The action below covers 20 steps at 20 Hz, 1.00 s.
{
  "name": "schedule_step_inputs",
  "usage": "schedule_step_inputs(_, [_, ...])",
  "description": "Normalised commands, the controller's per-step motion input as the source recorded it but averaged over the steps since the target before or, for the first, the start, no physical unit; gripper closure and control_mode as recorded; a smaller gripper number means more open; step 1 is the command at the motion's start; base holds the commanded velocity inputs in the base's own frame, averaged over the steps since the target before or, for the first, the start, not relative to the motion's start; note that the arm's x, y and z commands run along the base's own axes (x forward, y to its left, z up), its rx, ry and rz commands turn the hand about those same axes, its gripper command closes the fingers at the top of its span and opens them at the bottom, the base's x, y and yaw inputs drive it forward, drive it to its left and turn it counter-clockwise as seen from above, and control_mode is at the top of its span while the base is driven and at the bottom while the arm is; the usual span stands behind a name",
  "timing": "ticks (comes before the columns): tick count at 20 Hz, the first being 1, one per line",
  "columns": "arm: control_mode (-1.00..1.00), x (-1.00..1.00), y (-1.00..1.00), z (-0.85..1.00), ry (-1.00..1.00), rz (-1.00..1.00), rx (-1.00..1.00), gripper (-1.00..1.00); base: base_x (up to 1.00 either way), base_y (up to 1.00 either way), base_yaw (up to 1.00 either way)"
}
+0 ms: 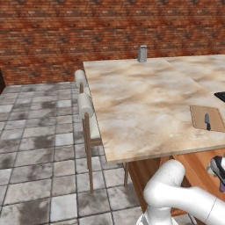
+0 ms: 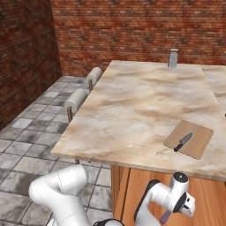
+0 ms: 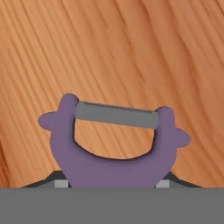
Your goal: Open the drawer on the right and place the cutting tools on the cutting board.
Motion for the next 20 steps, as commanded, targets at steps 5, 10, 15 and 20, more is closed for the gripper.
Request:
schedule_step_inputs(5, [-1.0,0.0,0.0,0.1,-0.03,0.0,0.01,1.0,0.0,0.0,0.0])
schedule_step_inputs(10, [-1.0,0.0,0.0,0.69,-0.1,-0.04,0.05,1.0,0.0,0.0,0.0])
schedule_step_inputs(15, [-1.0,-0.02,0.0,1.0,-0.2,-0.12,0.03,1.0,0.0,0.0,0.0])
schedule_step_inputs(20, [-1.0,-0.01,0.0,1.0,-0.18,-0.11,0.0,1.0,0.0,0.0,0.0])
